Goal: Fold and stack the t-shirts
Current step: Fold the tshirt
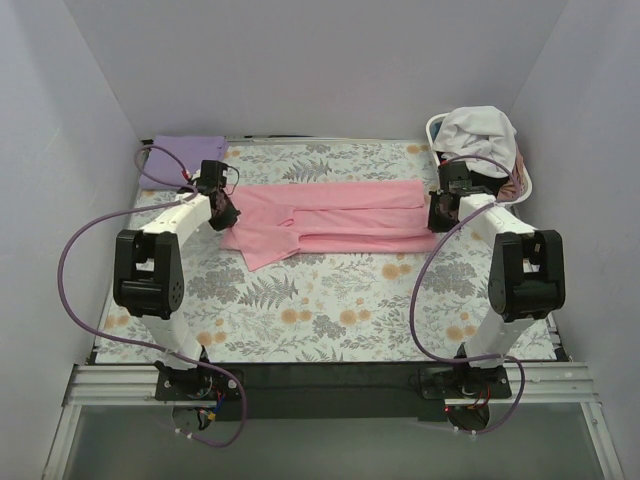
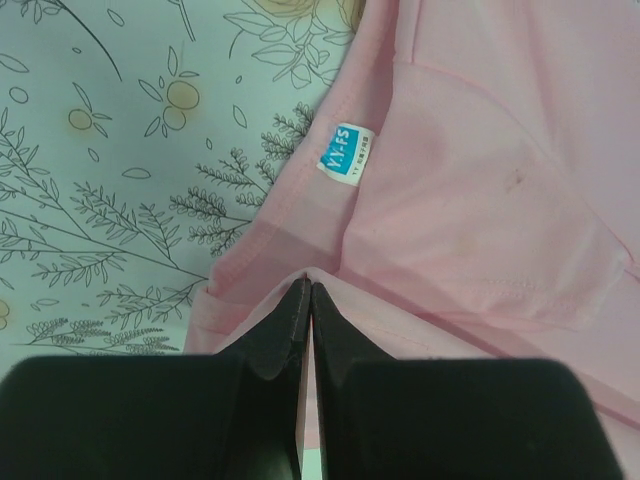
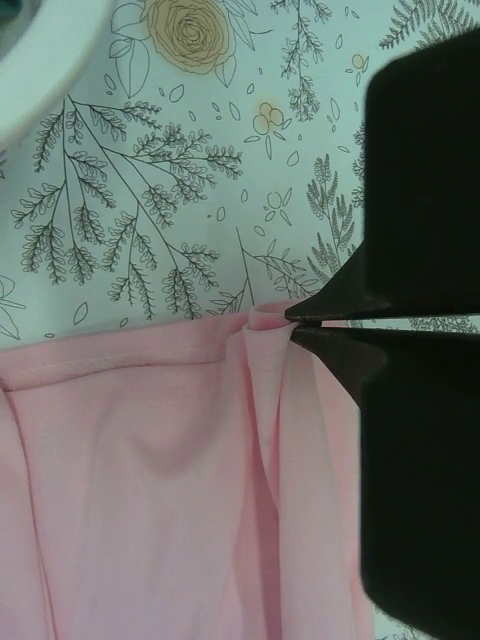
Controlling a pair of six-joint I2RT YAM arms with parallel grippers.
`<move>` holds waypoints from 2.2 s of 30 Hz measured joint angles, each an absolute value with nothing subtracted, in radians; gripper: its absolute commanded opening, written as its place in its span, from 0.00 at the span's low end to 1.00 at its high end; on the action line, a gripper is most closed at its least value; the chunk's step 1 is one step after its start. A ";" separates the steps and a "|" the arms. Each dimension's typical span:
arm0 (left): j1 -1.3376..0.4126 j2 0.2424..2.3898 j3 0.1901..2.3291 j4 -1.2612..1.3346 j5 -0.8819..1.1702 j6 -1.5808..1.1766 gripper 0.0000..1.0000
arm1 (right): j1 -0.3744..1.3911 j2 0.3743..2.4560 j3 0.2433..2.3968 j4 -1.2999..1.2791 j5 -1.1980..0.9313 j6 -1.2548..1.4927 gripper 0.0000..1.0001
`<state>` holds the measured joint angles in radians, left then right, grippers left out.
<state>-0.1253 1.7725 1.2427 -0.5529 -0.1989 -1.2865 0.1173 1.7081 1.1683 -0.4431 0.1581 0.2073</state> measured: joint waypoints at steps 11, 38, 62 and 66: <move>-0.086 1.807 1.266 -0.509 -0.144 -1.283 0.00 | 0.110 1.774 1.258 -0.428 0.159 0.203 0.01; -0.149 1.575 1.090 -0.473 -0.183 -1.279 0.78 | 0.131 1.656 1.176 -0.360 0.063 0.172 0.57; -0.318 1.605 0.874 -0.416 -0.235 -1.423 0.30 | 0.427 1.358 0.734 -0.189 0.023 0.189 0.64; -0.318 1.618 0.881 -0.404 -0.239 -1.435 0.03 | 0.427 1.358 0.717 -0.164 0.022 0.183 0.64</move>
